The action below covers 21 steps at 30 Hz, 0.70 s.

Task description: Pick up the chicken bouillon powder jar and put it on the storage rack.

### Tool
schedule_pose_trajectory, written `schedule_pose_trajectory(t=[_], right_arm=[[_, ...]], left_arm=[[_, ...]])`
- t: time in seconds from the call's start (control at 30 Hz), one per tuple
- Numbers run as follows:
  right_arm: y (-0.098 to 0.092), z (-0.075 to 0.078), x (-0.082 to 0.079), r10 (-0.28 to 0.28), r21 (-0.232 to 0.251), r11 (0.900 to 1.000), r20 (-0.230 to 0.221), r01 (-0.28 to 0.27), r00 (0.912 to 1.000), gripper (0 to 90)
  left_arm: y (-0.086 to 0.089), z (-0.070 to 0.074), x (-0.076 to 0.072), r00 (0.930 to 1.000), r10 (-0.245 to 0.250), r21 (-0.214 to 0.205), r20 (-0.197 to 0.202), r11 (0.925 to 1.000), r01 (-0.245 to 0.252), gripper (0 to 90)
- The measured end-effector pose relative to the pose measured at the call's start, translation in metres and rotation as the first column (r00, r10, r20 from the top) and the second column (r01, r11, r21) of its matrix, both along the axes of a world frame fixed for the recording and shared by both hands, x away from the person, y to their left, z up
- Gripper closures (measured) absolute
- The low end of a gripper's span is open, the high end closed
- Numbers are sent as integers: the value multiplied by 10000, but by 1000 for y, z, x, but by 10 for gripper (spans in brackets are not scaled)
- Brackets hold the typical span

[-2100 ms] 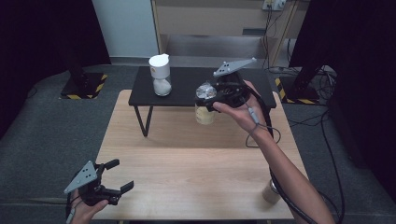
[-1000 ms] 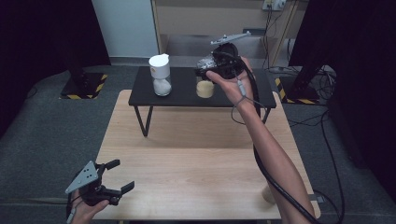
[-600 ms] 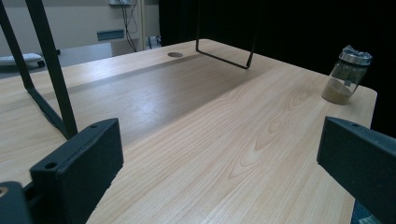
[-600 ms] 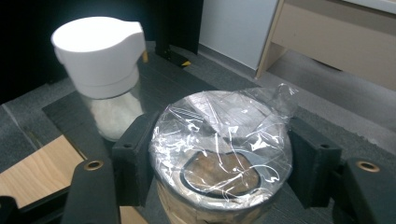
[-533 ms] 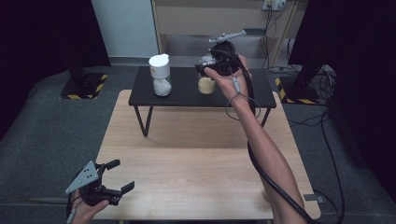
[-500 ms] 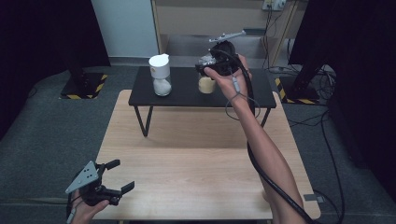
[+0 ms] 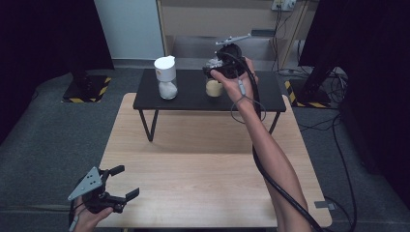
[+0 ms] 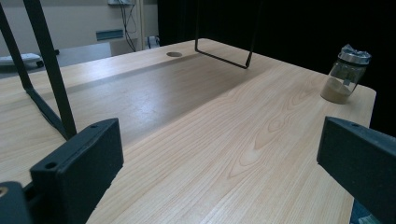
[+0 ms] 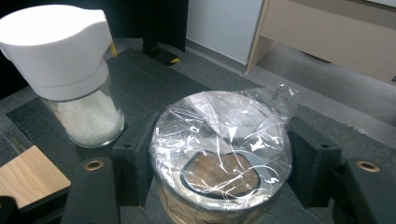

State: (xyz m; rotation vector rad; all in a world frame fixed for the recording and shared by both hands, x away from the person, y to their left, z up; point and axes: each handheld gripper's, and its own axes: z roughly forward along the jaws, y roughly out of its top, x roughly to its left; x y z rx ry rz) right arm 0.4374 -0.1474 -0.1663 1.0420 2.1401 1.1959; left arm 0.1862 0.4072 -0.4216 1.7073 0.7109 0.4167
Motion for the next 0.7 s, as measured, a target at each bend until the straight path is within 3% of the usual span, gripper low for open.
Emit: schedule_pose_trajectory(t=[0.7], right_arm=[[2, -17, 12, -194, -18, 9998, -223, 194, 9996, 349]], left_arm=[[0, 0, 2, 9999, -104, 18, -69, 9999, 105, 0]])
